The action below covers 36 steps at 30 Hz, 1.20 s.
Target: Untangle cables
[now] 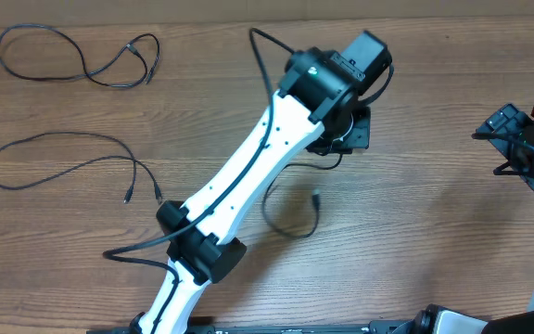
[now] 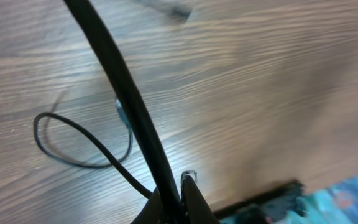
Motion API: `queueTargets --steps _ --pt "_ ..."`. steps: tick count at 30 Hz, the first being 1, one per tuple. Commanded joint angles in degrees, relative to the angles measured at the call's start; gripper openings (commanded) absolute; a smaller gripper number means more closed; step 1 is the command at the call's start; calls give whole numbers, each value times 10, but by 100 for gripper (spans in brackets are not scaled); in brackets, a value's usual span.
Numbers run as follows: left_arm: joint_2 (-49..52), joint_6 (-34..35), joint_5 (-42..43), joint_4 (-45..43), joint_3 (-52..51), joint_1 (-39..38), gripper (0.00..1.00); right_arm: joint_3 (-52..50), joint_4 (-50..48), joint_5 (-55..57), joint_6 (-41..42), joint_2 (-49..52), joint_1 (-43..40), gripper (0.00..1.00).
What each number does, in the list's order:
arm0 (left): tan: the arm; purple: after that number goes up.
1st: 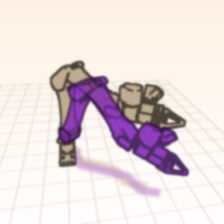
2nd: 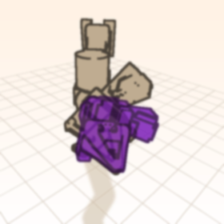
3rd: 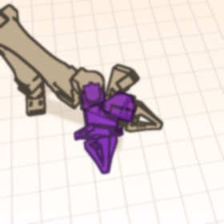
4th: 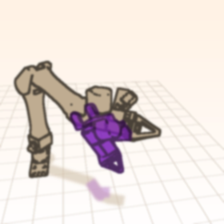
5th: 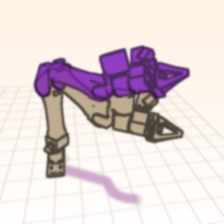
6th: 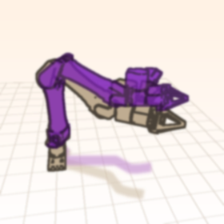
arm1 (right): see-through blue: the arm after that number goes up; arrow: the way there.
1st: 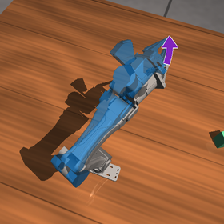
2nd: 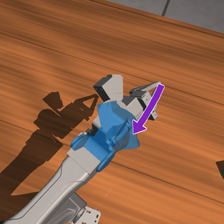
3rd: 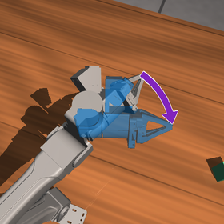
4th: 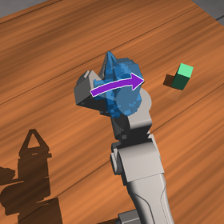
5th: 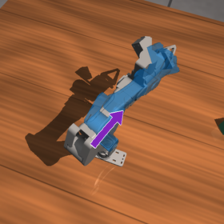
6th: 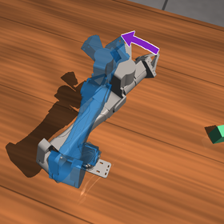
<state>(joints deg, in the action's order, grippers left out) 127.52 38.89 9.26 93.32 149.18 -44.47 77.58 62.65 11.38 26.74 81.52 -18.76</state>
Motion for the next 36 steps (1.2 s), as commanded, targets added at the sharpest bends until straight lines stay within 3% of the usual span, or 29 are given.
queueTargets --steps 1,9,16,25,28,33,36 --pt "-28 4 30 10 63 9 4 18 -2 6 -2 -1 -3 100" --pt "-58 36 116 10 139 55 4 18 -2 5 -2 -1 -3 100" --pt "-106 165 118 19 158 120 4 18 -2 6 -2 -1 -3 100" --pt "-134 191 140 33 158 197 4 18 -2 5 -2 -1 -3 100" --pt "-137 201 176 34 158 225 4 18 -2 6 -2 -1 -3 100" --pt "-138 243 305 35 158 272 4 18 -2 6 -2 -1 -3 100" --pt "-138 245 311 35 158 298 4 18 -2 6 -2 -1 -3 100"
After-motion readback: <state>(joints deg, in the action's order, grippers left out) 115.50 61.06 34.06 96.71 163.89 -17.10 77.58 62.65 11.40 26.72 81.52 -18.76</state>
